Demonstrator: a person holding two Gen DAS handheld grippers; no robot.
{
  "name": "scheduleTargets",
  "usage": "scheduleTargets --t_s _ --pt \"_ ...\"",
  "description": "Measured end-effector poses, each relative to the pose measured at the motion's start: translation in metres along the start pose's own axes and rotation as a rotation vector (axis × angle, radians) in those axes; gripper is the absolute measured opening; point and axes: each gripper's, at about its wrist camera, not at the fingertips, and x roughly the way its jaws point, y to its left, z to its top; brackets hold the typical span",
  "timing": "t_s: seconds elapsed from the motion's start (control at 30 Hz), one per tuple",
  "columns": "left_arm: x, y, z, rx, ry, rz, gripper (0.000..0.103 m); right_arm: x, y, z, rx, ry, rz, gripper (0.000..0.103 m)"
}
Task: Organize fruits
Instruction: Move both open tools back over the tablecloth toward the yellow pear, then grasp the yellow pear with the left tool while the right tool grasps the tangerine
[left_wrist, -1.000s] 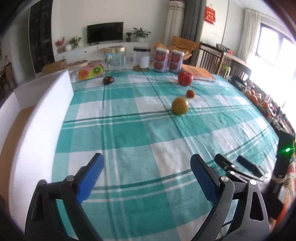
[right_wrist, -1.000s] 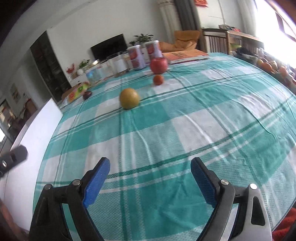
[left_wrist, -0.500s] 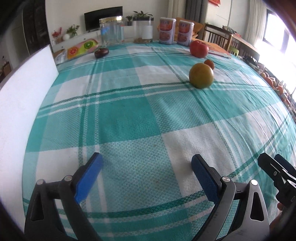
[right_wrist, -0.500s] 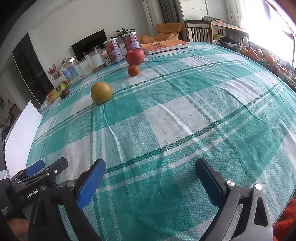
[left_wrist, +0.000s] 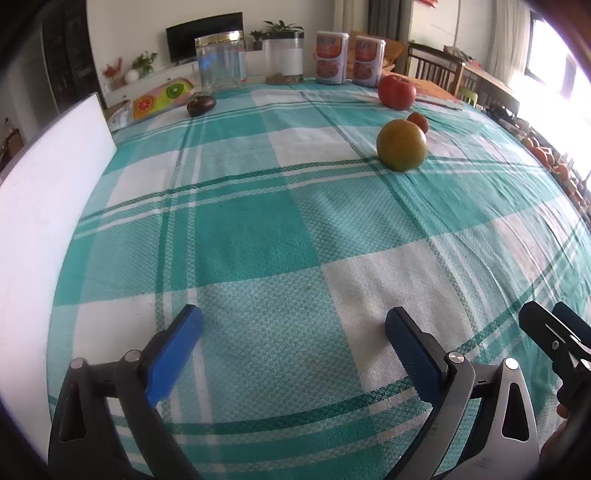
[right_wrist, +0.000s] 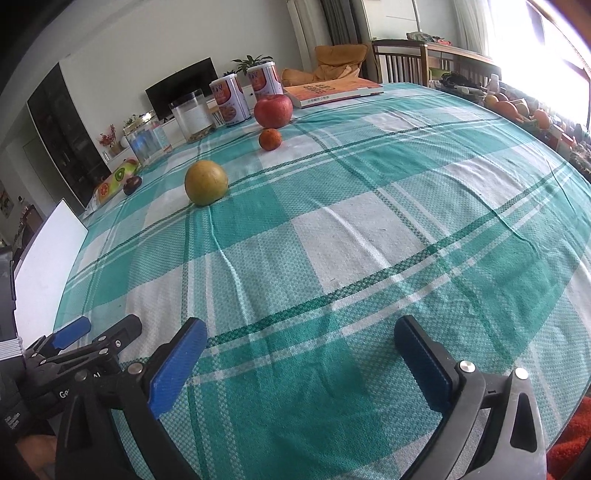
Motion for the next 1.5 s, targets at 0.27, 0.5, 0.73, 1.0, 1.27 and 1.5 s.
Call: scheduleTargets --t_s 0.27,0.5,0.73,1.0,1.27,1.5 --pt "0.001 0.001 0.002 0.008 0.017 -0.014 0.101 -0.001 -0.002 0.001 0.017 -0.007 0.021 0.101" --pt "-0.008 -0.003 0.057 -0.003 0.026 -0.132 0.098 -0.001 -0.001 0.000 0.009 -0.004 0.016 0.103" --pt "0.014 -0.063 0.117 0.150 0.001 -0.135 0.098 0.000 0.002 0.000 0.001 -0.002 0.007 0.103" --pt "0.083 -0.085 0.138 0.120 0.046 -0.038 0.096 0.000 0.002 0.000 -0.004 0.000 0.003 0.103" --pt "0.078 -0.087 0.136 0.122 0.042 -0.070 0.051 0.001 0.004 0.000 -0.010 0.004 -0.004 0.103" --pt "0.027 -0.060 0.117 0.085 0.042 -0.104 0.051 0.002 0.002 0.000 -0.008 0.004 0.001 0.103"
